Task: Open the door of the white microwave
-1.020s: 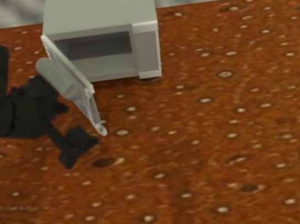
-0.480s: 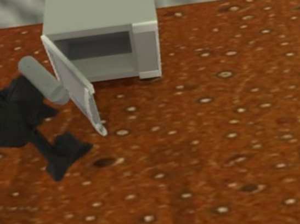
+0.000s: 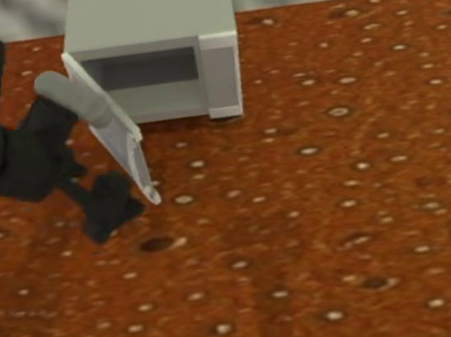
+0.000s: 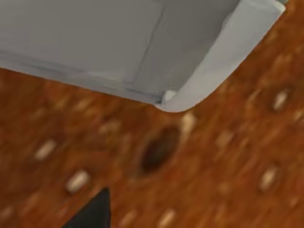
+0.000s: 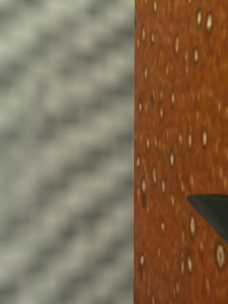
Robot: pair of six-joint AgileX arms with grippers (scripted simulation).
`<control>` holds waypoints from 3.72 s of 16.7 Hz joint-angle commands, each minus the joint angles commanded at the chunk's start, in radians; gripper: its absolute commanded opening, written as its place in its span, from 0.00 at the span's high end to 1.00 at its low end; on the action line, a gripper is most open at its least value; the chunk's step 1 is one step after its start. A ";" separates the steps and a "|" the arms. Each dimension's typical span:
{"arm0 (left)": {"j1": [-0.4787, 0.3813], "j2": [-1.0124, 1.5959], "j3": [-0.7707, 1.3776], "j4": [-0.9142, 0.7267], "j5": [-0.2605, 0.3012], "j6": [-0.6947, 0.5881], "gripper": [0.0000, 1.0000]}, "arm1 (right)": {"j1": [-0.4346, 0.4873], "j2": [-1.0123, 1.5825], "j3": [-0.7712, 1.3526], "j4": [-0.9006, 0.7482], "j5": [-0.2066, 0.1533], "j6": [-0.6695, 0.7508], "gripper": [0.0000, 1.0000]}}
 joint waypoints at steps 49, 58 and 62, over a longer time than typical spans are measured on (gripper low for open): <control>-0.220 0.604 0.951 -0.722 -0.506 -1.458 0.00 | 0.000 0.000 0.000 0.000 0.000 0.000 0.00; -0.219 0.587 0.893 -0.682 -0.506 -1.457 0.00 | 0.000 0.000 0.000 0.000 0.000 0.000 0.00; -0.219 0.587 0.893 -0.682 -0.506 -1.457 0.30 | 0.000 0.000 0.000 0.000 0.000 0.000 0.00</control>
